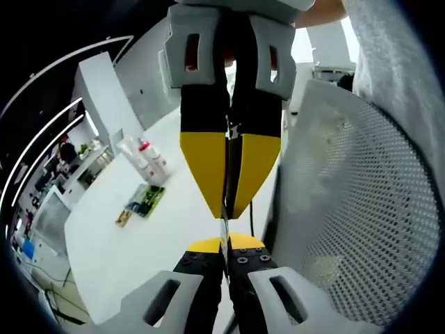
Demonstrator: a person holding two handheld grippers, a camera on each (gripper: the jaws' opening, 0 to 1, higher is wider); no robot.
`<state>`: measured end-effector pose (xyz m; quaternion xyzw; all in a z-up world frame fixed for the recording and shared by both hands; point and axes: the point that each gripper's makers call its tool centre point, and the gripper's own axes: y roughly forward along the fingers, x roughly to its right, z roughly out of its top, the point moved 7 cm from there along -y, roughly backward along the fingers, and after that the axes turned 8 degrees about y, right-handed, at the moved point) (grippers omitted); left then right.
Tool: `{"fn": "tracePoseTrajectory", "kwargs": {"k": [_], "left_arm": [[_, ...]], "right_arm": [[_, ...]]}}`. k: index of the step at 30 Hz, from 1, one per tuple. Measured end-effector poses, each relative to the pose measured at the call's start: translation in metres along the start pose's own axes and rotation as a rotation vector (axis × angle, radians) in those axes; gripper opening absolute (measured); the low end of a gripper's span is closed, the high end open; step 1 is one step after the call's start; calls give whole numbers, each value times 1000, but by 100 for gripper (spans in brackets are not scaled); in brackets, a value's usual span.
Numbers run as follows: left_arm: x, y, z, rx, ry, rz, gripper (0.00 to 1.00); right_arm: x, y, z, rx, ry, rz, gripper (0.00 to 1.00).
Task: Arrange the skincare products in the storage area until every visible bottle or jar stands upright without overlapping.
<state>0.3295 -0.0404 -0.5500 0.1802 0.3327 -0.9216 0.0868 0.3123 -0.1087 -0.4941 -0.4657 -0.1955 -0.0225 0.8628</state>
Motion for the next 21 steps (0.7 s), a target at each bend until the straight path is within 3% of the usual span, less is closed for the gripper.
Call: {"fn": "tracePoseTrajectory", "kwargs": {"k": [18, 21], "left_arm": [[6, 3, -1, -13, 11, -49, 0], [7, 2, 1, 7, -14, -58, 0]], "right_arm": [[-4, -1, 8, -25, -91, -5, 0], [-5, -3, 8, -38, -156, -39, 0]]}}
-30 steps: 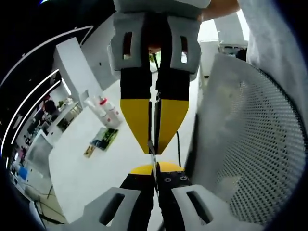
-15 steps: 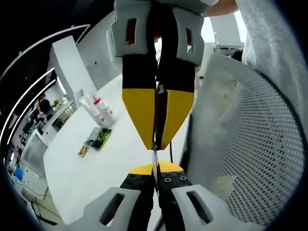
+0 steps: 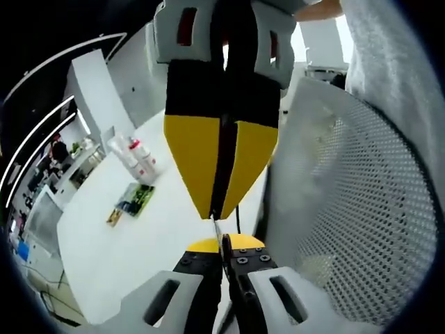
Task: Arrange the skincare products in the storage area until every visible bottle or jar stands upright without overlapping.
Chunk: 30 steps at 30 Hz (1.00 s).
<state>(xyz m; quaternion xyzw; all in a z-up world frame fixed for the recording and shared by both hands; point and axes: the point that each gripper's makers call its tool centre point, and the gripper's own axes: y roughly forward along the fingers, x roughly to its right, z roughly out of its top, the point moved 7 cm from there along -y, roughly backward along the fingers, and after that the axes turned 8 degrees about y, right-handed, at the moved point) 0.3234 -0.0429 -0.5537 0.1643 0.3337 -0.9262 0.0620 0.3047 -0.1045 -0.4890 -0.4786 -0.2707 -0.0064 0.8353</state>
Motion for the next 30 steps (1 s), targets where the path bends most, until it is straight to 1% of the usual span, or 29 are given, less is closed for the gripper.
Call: {"fn": "tracePoseTrajectory", "kwargs": {"k": [2, 3, 4, 6, 7, 8, 9, 10, 11, 12, 13, 14, 15, 16, 17, 18, 19, 20, 21, 22, 23, 24, 25, 27, 29, 30], "left_arm": [[2, 1, -2, -9, -21, -18, 0], [5, 2, -5, -38, -29, -45, 0], [10, 3, -5, -45, -28, -83, 0], [5, 1, -1, -11, -19, -37, 0], [0, -1, 0, 11, -50, -16, 0], [-1, -1, -1, 5, -64, -17, 0], [-1, 0, -2, -4, -62, -16, 0], [-1, 0, -2, -5, -58, -15, 0], [-1, -1, -1, 1, -59, -15, 0], [-1, -1, -1, 4, -63, -15, 0], [-3, -2, -1, 8, -81, -9, 0], [-5, -3, -1, 14, -101, -1, 0], [-6, -4, 0, 27, -120, 3, 0], [-9, -6, 2, 45, -150, 19, 0], [-11, -8, 3, 59, -169, 33, 0], [-14, -11, 5, 90, -221, 38, 0], [-14, -11, 6, 97, -239, 37, 0], [-17, -14, 7, 121, -282, 41, 0], [-19, -16, 9, 141, -308, 41, 0], [-21, -18, 9, 155, -326, 46, 0], [-24, -20, 11, 179, -356, 53, 0], [-25, -21, 11, 193, -386, 42, 0], [-26, -23, 13, 216, -427, 35, 0], [-28, -26, 16, 255, -459, 24, 0], [-29, -30, 20, 310, -528, -17, 0], [-30, -32, 21, 325, -537, -15, 0]], "right_arm": [[2, -1, 0, -16, -52, -34, 0], [3, -2, 0, -30, -75, -60, 0], [6, -3, 0, -35, -91, -80, 0], [5, -1, -2, -21, -24, -42, 0], [7, -1, -3, -25, -33, -57, 0], [8, -1, -4, -28, -30, -61, 0], [9, -3, -6, -24, -13, -66, 0], [10, -4, -7, -14, 9, -78, 0], [12, -7, -9, 2, 54, -98, 0], [13, -8, -10, 6, 71, -103, 0], [16, -11, -15, 28, 159, -120, 0], [17, -13, -18, 39, 209, -122, 0], [18, -16, -22, 61, 285, -134, 0], [19, -17, -23, 74, 321, -137, 0], [19, -19, -27, 110, 406, -130, 0], [21, -23, -32, 151, 538, -118, 0], [21, -24, -33, 169, 600, -115, 0], [23, -28, -37, 234, 746, -109, 0], [26, -32, -39, 298, 826, -112, 0], [28, -35, -40, 349, 883, -116, 4], [29, -37, -44, 399, 961, -118, 7], [28, -38, -48, 420, 1020, -112, 12], [26, -38, -51, 421, 1044, -109, 15], [23, -37, -55, 427, 1064, -109, 17], [18, -32, -56, 477, 1149, -74, 19], [16, -30, -57, 512, 1223, -58, 23]]}}
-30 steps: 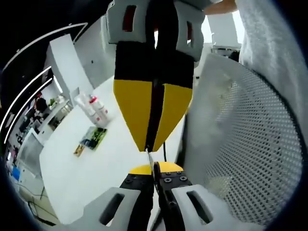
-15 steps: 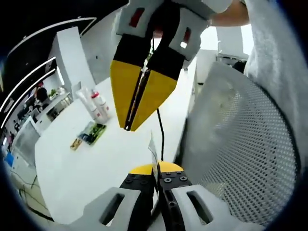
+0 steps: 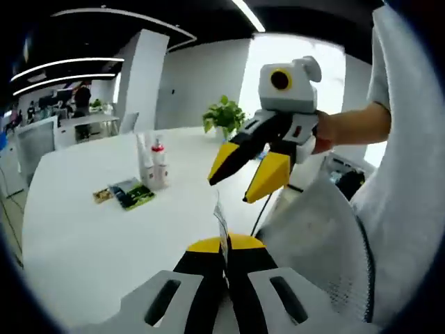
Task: Arrange the skincare products in the storage area until every visible bottle or jar stands upright without overlapping.
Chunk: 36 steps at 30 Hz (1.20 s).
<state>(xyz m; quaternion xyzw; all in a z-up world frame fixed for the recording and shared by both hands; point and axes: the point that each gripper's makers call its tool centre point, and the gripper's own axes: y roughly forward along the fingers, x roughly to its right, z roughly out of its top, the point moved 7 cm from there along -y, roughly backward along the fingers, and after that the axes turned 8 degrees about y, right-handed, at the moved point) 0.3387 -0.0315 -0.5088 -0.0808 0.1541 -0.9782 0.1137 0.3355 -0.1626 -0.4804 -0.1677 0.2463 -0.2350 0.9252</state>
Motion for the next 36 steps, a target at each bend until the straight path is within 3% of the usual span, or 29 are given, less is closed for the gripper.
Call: {"fn": "tracePoseTrajectory", "kwargs": {"k": [2, 4, 8, 9, 12, 25, 31, 36], "left_arm": [[-1, -2, 4, 31, -29, -13, 0], [1, -5, 9, 75, -99, -67, 0], [8, -4, 8, 70, -117, -131, 0], [8, -4, 8, 68, -116, -135, 0], [6, -5, 9, 80, -148, -143, 0], [0, -11, 17, 160, -214, -140, 6], [-8, -17, 23, 222, -279, -123, 3], [-12, -19, 23, 225, -324, -130, 0]], "right_arm": [[-1, 2, -2, 26, 57, 34, 25], [-4, 4, -3, 68, 153, 82, 21], [-13, 8, 4, 155, 225, 154, 13], [-15, 9, 5, 158, 243, 173, 6], [-16, 9, 4, 145, 197, 175, 0], [-11, 0, 10, 140, 313, 185, 0], [-8, -3, 9, 137, 311, 164, 0], [-9, 1, 11, 183, 321, 154, 0]]}}
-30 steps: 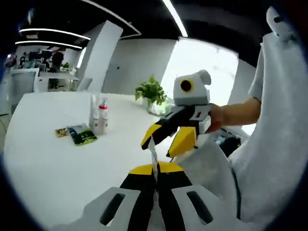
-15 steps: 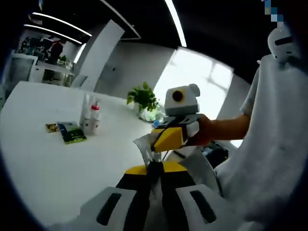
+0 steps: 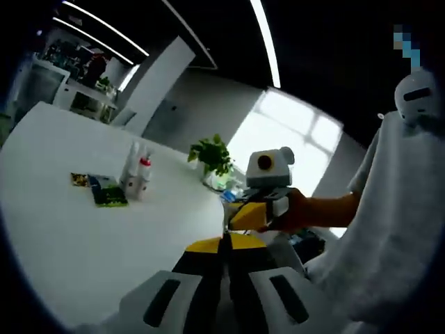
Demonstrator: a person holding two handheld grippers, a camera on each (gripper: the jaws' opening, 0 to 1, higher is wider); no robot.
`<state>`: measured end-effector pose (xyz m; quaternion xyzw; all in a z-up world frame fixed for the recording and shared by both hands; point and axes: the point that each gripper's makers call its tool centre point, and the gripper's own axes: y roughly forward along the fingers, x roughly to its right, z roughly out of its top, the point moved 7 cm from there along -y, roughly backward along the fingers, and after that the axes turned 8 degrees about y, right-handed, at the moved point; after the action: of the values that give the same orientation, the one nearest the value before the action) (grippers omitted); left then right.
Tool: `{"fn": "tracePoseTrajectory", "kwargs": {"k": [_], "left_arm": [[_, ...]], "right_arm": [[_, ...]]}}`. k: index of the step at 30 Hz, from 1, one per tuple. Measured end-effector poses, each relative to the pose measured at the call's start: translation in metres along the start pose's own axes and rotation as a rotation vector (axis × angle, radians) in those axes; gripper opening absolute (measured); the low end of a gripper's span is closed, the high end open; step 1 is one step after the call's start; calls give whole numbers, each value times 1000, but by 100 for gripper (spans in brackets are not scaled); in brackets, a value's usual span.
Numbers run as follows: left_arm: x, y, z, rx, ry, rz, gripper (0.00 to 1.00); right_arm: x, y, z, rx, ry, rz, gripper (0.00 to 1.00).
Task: Arrange the skincare products in the storage area until every visible bottle or jar stands upright without overlapping.
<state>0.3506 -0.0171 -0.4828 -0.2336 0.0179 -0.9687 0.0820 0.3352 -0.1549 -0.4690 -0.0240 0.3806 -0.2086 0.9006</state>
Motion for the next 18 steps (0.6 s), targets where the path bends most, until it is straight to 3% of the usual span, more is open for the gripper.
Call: {"fn": "tracePoseTrajectory", "kwargs": {"k": [2, 3, 4, 5, 8, 12, 18], "left_arm": [[1, -2, 3, 25, -16, -8, 0], [-1, -3, 5, 37, -19, 2, 0], [-1, -3, 6, 44, -17, 6, 0], [-1, -3, 7, 53, -28, 4, 0], [-1, -4, 8, 61, -43, -10, 0], [-2, -3, 9, 79, -39, 4, 1], [-4, -3, 8, 76, -23, 25, 2]], "right_arm": [[-1, 1, 2, 47, 46, 28, 0], [-1, 1, 2, 63, 109, 49, 0], [-1, 2, 0, 56, 127, 64, 5], [1, 3, -2, 52, 134, 51, 9], [0, 5, -7, 54, 70, 31, 0], [1, 3, -4, 106, 137, 56, 0], [4, -1, -2, 107, 152, 45, 0]]}}
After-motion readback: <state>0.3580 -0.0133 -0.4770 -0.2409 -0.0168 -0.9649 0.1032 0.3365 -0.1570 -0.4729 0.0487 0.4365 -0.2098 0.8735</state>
